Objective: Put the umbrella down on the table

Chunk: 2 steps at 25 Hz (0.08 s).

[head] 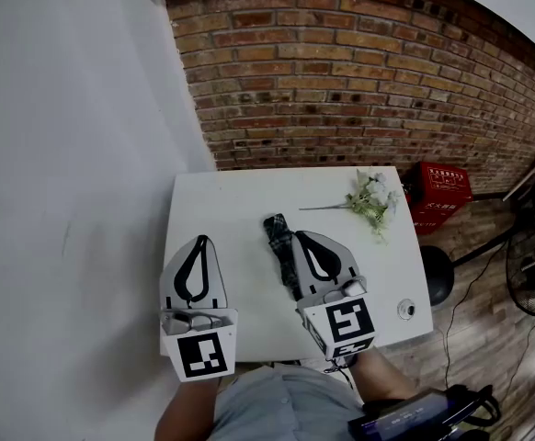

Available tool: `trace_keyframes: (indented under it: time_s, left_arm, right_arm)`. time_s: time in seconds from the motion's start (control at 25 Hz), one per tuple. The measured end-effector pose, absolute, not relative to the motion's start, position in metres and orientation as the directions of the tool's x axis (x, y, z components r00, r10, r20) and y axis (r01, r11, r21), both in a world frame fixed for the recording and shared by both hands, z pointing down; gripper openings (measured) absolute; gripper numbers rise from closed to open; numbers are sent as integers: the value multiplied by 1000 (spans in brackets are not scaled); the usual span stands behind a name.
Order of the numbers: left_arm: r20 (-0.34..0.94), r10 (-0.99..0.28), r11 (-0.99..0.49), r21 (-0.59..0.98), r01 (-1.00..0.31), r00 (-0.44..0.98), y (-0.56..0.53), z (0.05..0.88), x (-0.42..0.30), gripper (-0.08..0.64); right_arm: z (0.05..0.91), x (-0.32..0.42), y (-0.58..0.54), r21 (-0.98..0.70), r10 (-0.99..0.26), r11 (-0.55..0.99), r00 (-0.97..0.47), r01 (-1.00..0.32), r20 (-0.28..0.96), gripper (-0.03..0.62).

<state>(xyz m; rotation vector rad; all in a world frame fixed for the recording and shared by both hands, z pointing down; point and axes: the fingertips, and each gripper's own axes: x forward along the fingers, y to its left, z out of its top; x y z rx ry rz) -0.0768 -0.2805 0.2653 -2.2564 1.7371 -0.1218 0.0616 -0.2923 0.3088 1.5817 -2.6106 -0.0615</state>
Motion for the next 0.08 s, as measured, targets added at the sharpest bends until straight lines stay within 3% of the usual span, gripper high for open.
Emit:
trace_keyframes:
  time_s: [0.08]
  left_arm:
    - [-106,-957,-231,-278,-932,269,-281,267,-77,5]
  right_arm:
    - [310,62,-293,77,-889,458,-455,-885,62,5]
